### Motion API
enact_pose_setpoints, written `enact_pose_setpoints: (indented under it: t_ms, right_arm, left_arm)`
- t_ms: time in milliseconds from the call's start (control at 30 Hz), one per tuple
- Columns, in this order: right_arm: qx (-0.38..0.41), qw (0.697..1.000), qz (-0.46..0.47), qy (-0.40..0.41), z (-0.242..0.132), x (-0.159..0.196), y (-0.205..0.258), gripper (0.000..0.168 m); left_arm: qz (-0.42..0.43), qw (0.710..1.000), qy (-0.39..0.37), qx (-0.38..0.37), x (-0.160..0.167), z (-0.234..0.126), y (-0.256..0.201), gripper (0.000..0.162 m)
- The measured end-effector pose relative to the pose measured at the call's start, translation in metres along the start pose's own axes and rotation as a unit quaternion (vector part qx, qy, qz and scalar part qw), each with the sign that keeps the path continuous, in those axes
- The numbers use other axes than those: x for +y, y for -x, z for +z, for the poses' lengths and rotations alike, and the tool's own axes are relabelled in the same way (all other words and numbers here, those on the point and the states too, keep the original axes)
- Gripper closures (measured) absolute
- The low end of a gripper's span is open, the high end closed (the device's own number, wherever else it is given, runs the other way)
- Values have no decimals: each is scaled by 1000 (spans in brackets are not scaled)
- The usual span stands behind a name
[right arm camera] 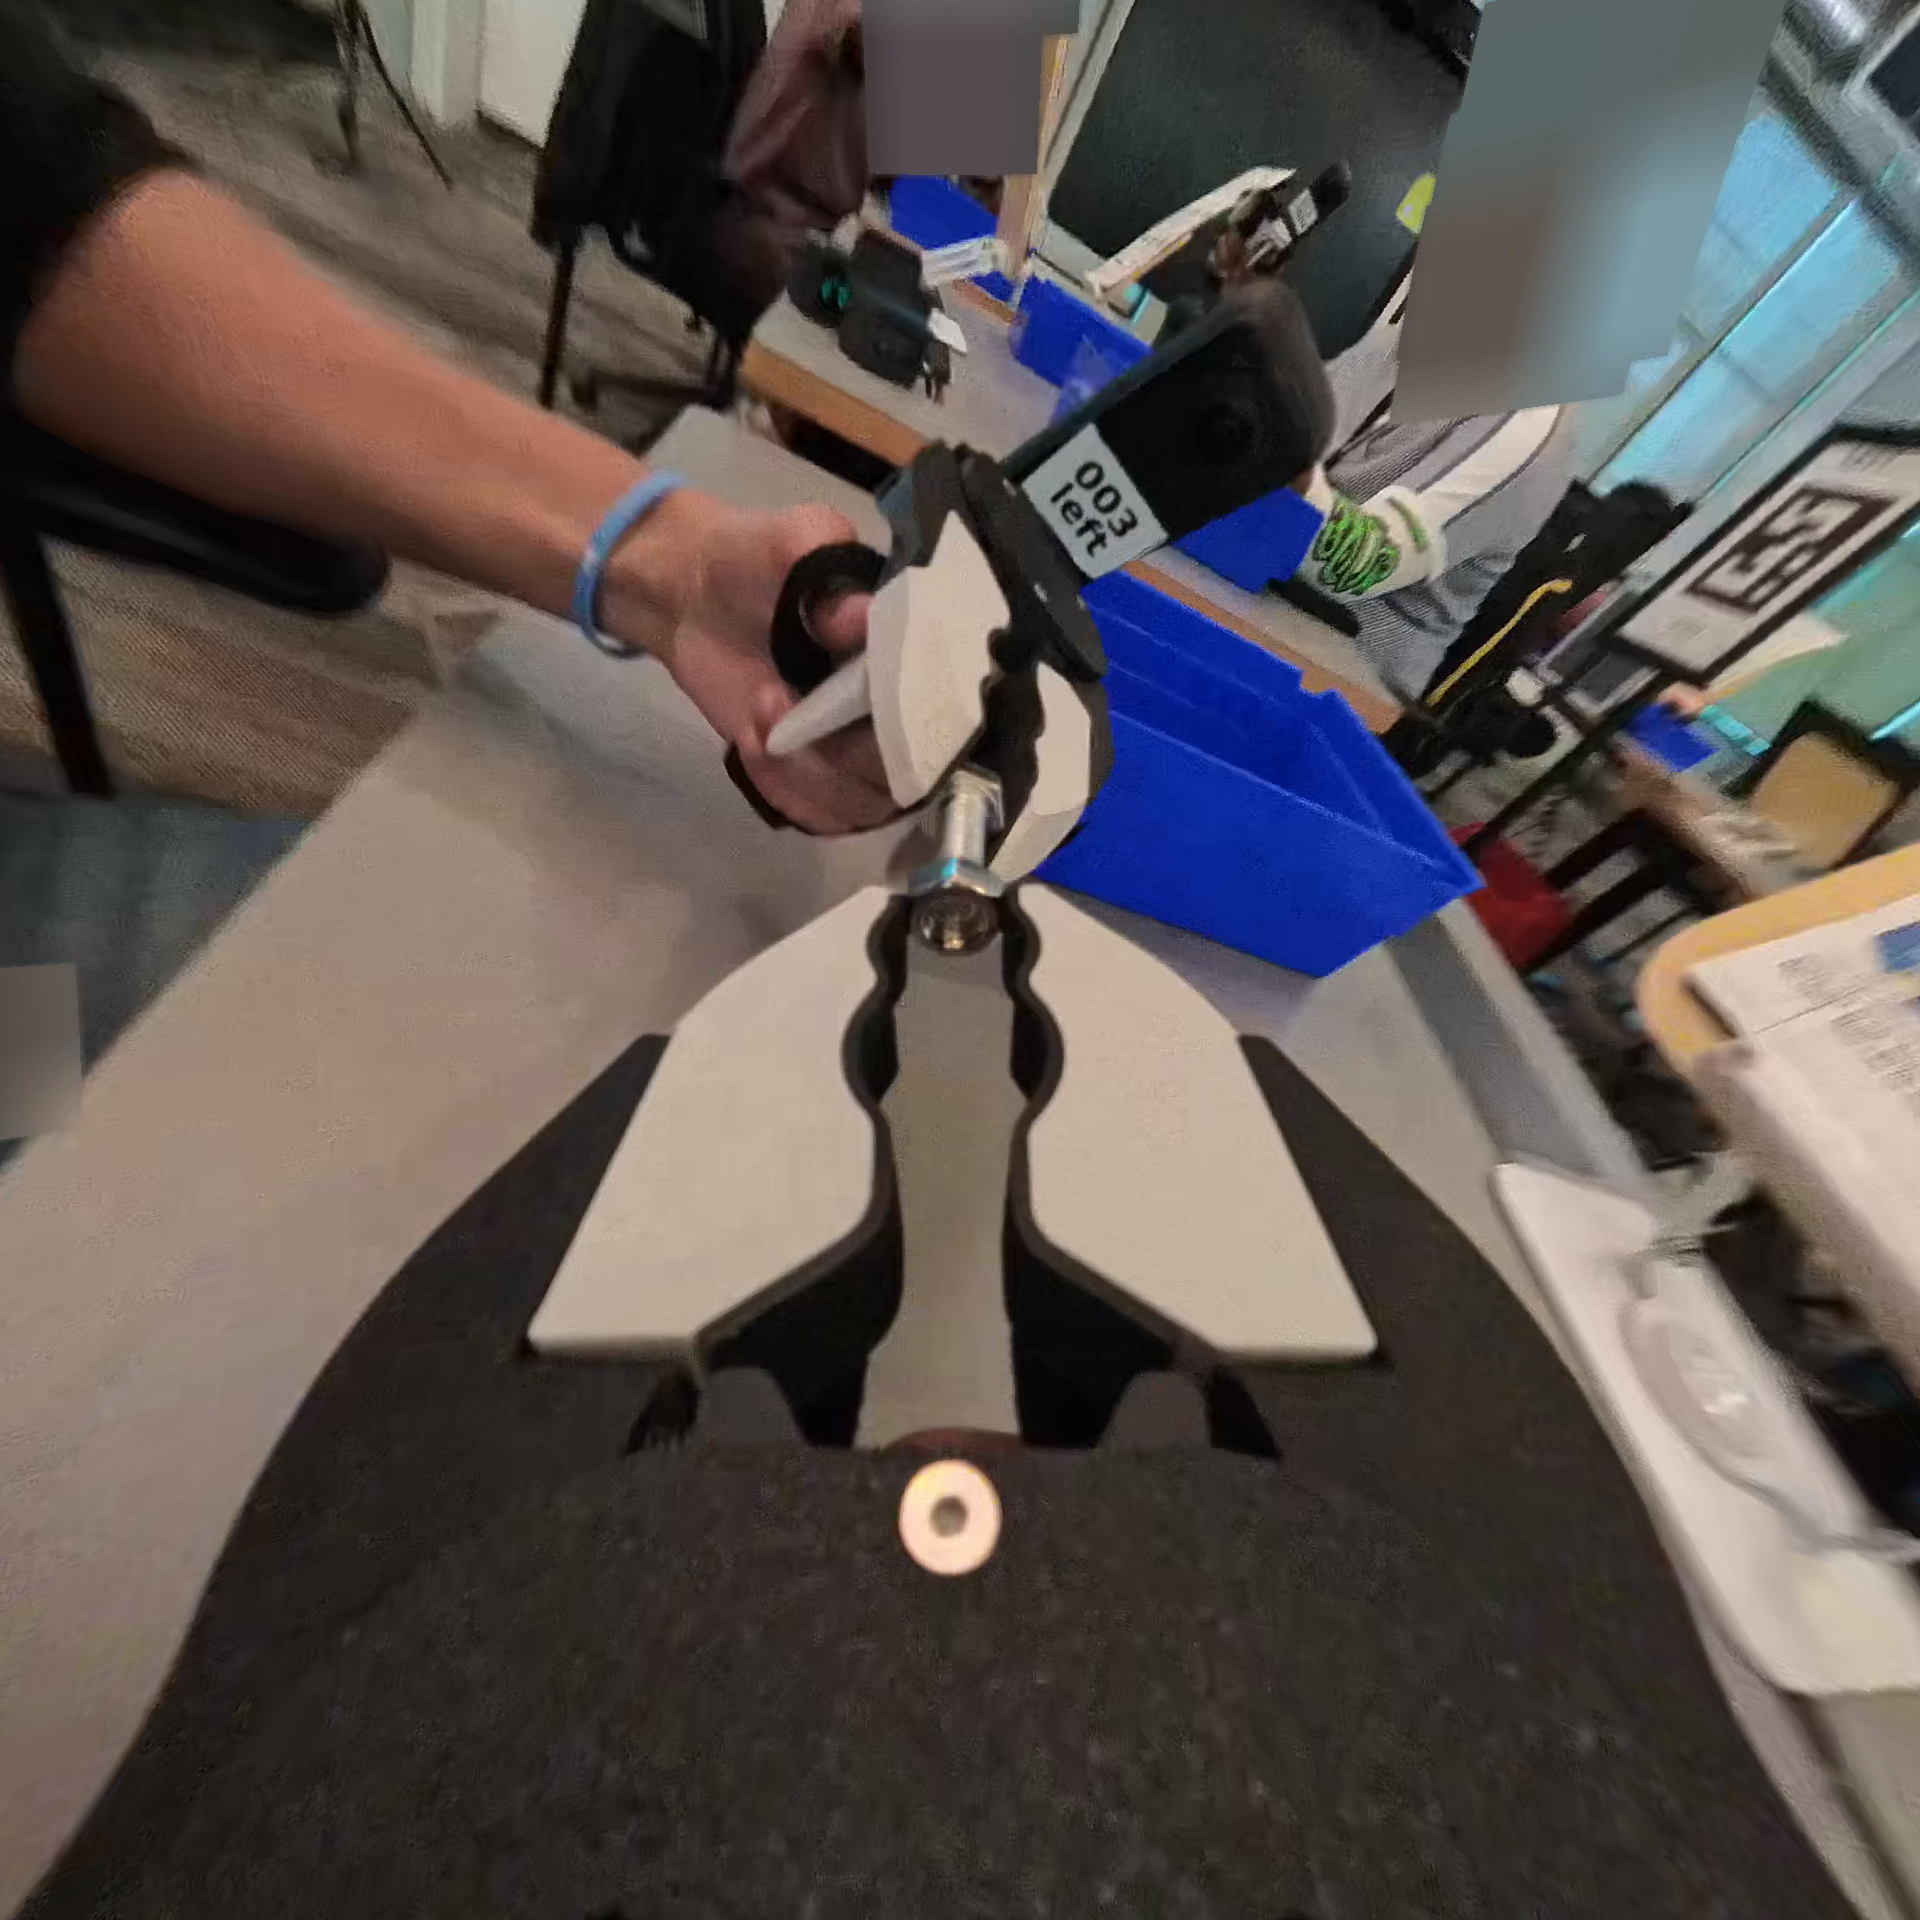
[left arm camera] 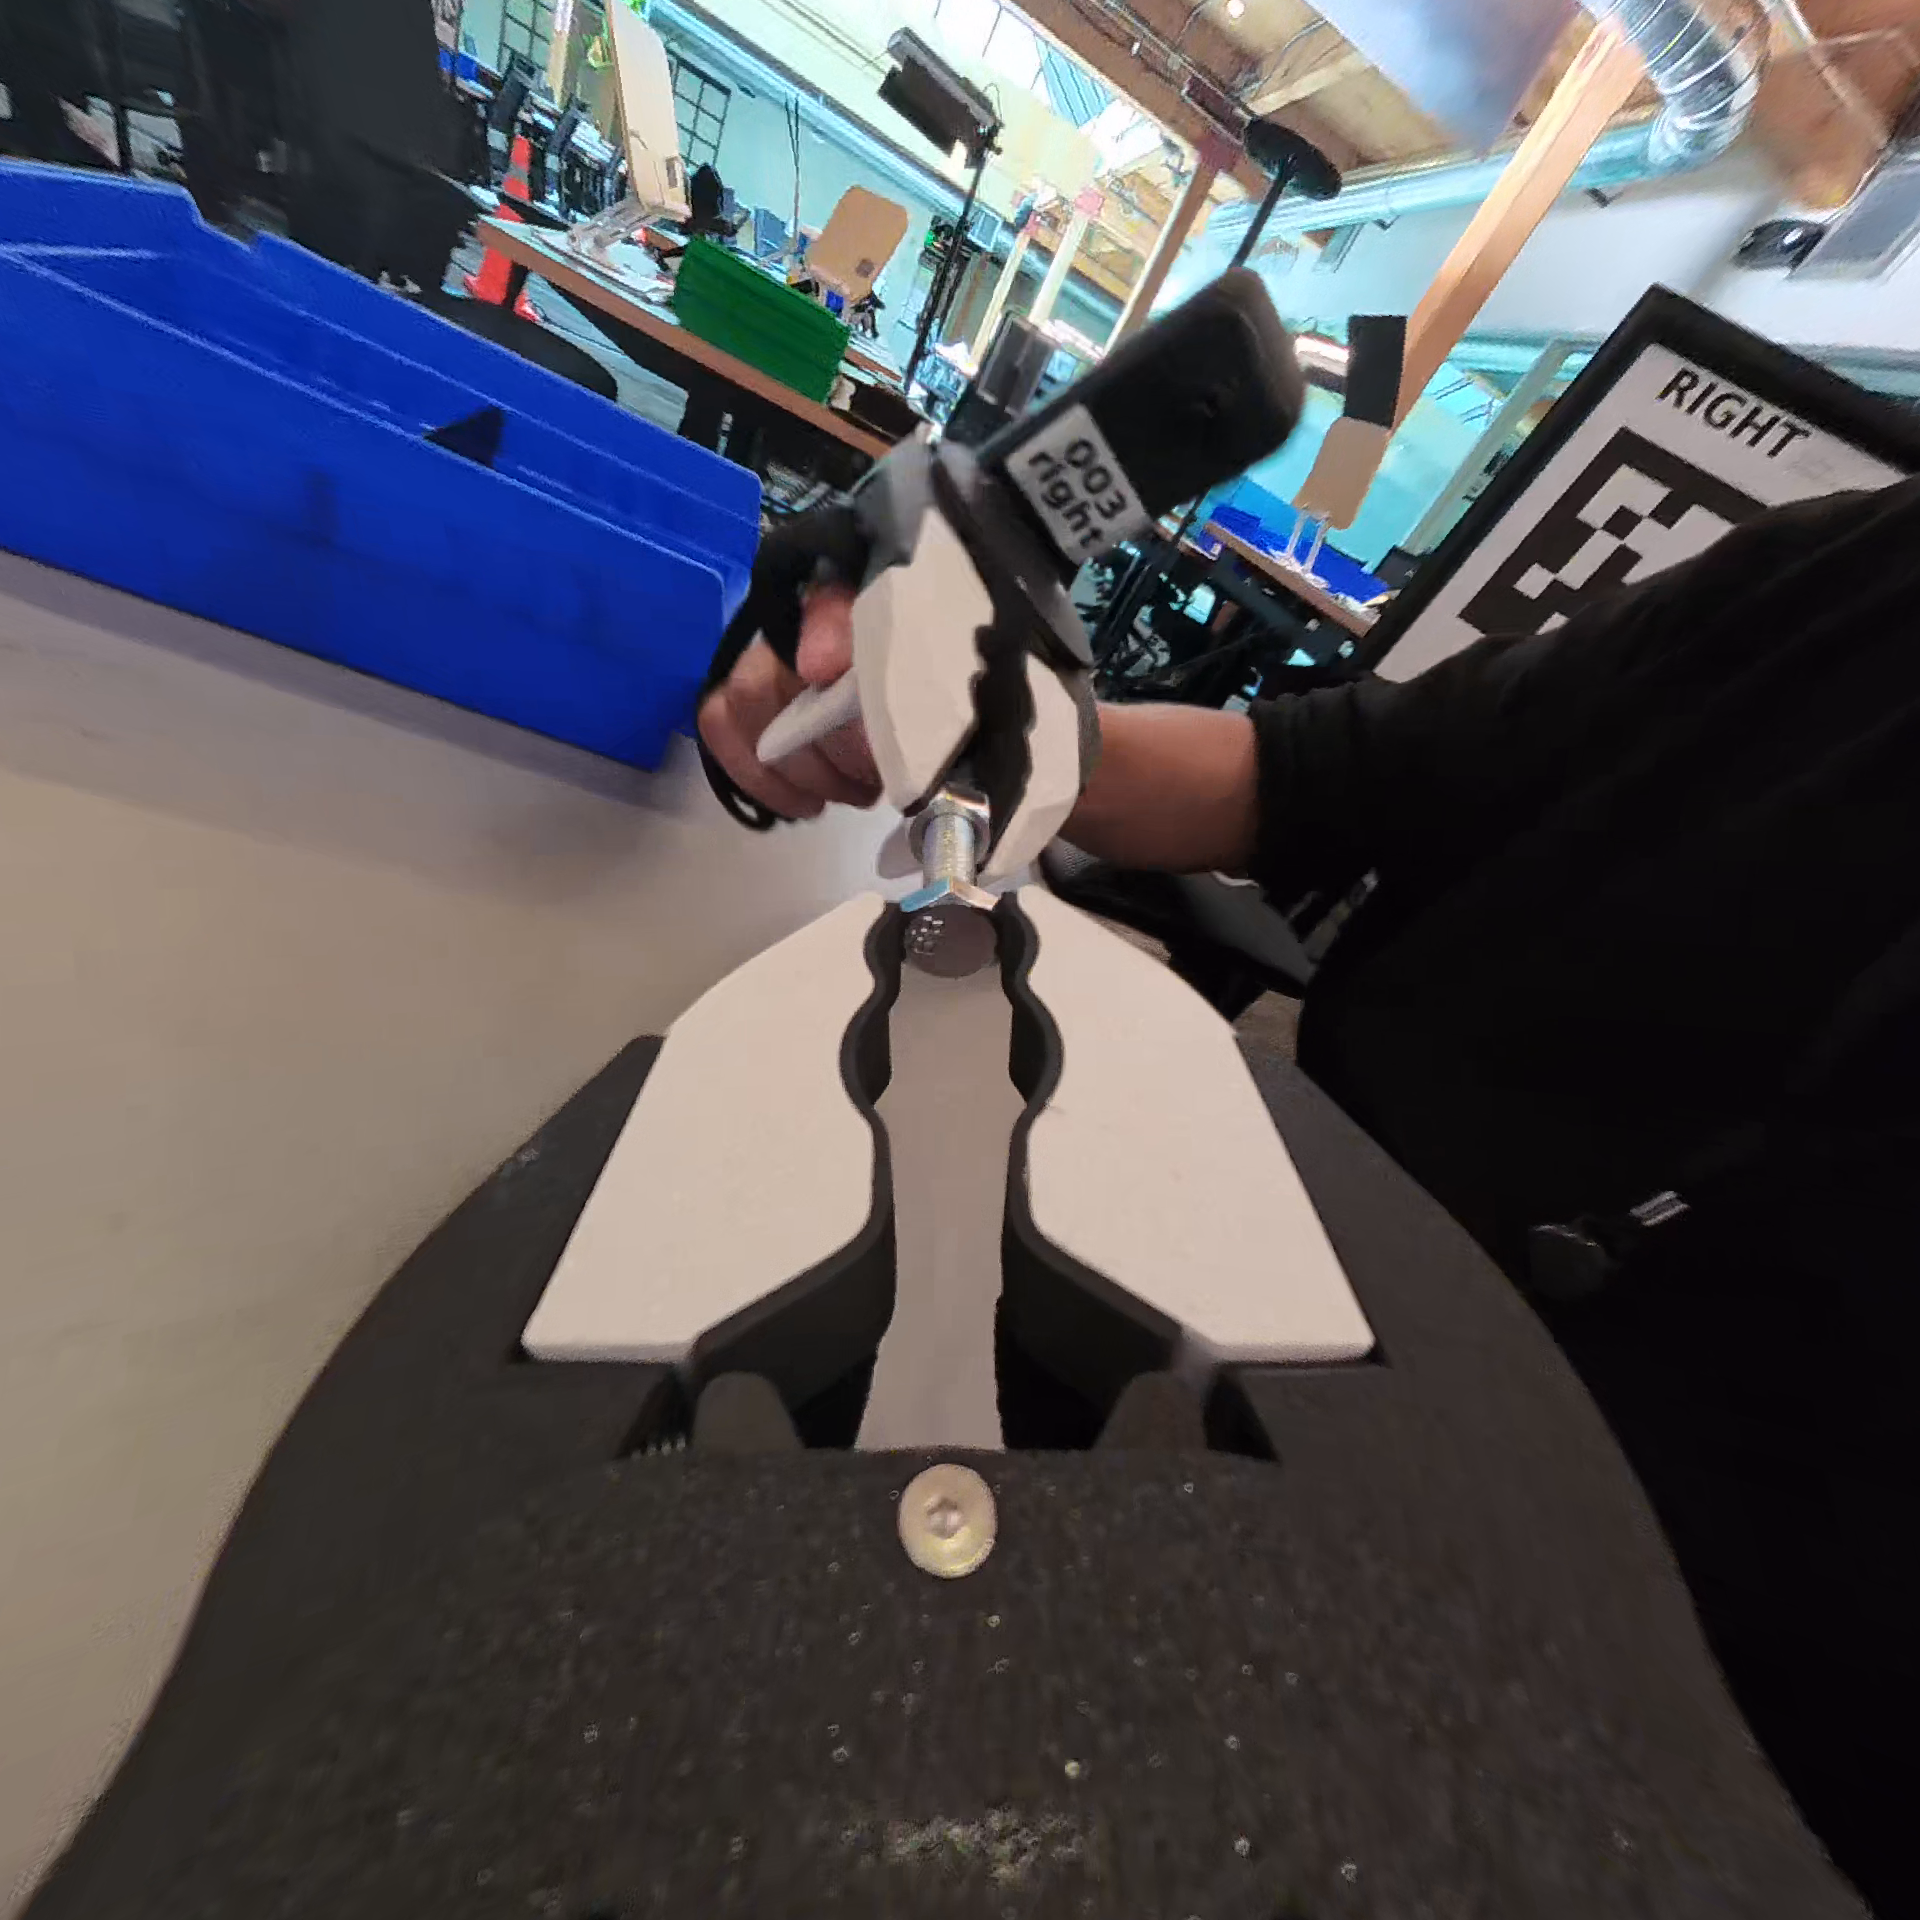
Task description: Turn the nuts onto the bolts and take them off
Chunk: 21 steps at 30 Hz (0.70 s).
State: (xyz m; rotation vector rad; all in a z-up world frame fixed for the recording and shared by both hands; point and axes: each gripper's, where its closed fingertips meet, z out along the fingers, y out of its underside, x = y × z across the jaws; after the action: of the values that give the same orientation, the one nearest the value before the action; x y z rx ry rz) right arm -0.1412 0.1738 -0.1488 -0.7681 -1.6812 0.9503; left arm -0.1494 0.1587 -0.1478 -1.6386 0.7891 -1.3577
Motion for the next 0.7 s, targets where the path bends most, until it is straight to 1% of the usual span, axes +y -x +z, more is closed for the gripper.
enact_pose_setpoints:
  t_ms: [67,133,200,267,333,367,433,500,533,567,633,667,700]
  right_arm:
    - [28,989,-140,40,-1,3,0,151]
    - [51,956,-278,82,-3,5,-1,151]
    - [77,899,-416,111,-5,1,-3,151]
    - [94,840,-518,128,-7,-3,-7,151]
    - [105,767,-617,146,-8,-5,-10,151]
    - [105,732,-657,149,-9,-6,-11,149]
    - [105,674,-715,153,-10,-5,-13,151]
    - [100,629,-757,144,-10,-5,-12,151]
    - [103,611,-773,139,-10,-5,-13,151]
    - [99,603,-780,133,-10,-5,-11,151]
    - [97,605,-780,131,-10,-4,-12,151]
    - [97,611,-775,128,-10,-4,-12,151]
    - [95,627,-763,122,-9,-3,-12,151]
  left_arm:
    - [-22,1000,5,9,3,2,0,145]
    - [-43,999,4,16,5,3,0,145]
    - [-70,997,-4,31,3,4,-1,145]
    - [-99,994,-16,45,-1,4,-4,145]
    - [-148,987,-24,58,-4,5,-4,145]
    - [-181,981,-29,67,-5,6,-3,145]
    - [-238,967,-42,82,-7,7,-2,145]
    - [-282,953,-49,94,-7,7,0,145]
    - [-296,948,-55,101,-8,7,-1,146]
    - [-293,949,-54,103,-7,7,-1,145]
    - [-292,950,-53,100,-6,6,-1,145]
    - [-289,951,-52,96,-7,6,0,145]
    - [-276,956,-48,90,-6,6,0,145]
